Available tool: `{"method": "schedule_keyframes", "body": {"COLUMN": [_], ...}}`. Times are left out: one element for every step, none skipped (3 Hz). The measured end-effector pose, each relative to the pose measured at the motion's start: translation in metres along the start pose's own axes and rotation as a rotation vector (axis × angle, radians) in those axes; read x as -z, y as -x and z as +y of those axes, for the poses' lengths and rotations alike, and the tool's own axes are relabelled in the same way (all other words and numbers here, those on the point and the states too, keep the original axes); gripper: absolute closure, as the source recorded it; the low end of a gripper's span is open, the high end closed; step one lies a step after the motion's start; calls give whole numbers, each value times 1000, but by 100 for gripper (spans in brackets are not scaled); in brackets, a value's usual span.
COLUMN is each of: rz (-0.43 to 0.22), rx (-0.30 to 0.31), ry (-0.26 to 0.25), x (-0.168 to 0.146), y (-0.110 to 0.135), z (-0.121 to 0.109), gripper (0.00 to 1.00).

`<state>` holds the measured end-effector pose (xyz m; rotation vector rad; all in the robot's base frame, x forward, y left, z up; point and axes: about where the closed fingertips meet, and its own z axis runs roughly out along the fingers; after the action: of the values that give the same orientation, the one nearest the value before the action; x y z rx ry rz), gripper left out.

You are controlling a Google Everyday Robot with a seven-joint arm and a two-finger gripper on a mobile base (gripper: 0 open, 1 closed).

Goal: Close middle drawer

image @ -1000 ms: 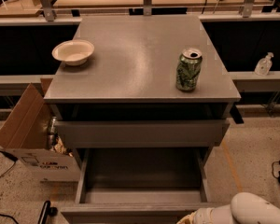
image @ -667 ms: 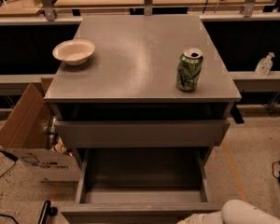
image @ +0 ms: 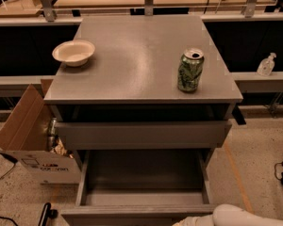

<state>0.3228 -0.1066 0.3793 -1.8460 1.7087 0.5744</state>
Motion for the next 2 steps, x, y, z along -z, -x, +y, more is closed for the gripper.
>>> {"method": "schedule_keyframes", "body": {"rz": [-3,-8], "rx": [-11,-19], "ry": [-24,-56], "x": [-5,-4], "y": [-8,-13], "z": [-10,-27], "gripper": [100,100]}}
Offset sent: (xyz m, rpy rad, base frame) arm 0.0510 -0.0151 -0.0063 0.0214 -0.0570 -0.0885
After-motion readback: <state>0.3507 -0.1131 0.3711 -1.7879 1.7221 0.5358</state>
